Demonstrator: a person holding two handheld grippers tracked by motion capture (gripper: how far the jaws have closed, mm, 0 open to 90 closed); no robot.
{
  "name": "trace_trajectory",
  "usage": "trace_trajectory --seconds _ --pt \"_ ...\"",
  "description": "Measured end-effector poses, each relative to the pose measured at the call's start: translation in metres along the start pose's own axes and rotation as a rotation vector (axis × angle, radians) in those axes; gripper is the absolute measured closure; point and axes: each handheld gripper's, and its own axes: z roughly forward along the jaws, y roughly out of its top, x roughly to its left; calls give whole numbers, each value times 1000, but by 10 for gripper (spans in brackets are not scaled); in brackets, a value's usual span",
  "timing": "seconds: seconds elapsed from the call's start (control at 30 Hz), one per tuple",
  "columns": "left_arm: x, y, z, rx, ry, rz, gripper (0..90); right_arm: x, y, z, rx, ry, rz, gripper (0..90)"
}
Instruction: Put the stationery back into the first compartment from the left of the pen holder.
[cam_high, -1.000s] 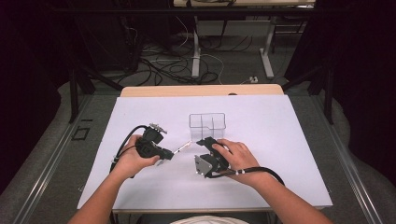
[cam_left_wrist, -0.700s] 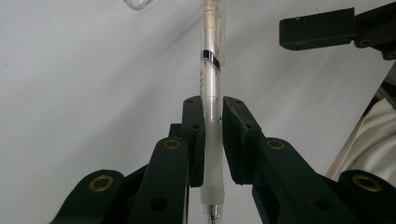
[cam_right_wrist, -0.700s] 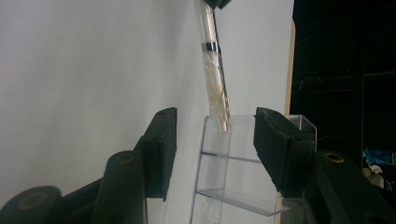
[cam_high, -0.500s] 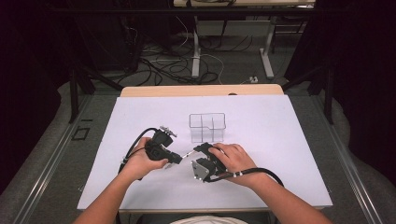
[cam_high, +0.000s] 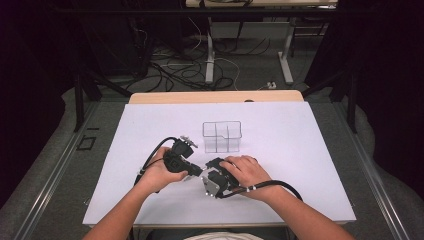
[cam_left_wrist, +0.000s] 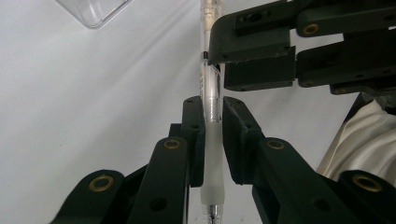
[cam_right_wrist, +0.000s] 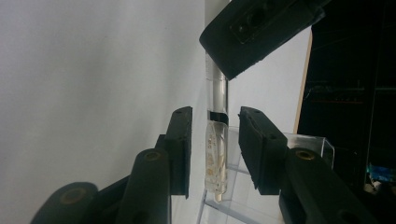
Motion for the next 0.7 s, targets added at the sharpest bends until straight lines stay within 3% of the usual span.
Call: trace_trajectory --seconds 0.37,0.4,0.7 --pt "0 -3 0 -4 -11 2 796 1 10 6 46 22 -45 772" --pt "-1 -3 0 0 -9 0 795 1 10 7 40 5 -43 777" --pt "0 -4 -1 -3 -12 3 795 -1 14 6 71 24 -55 794"
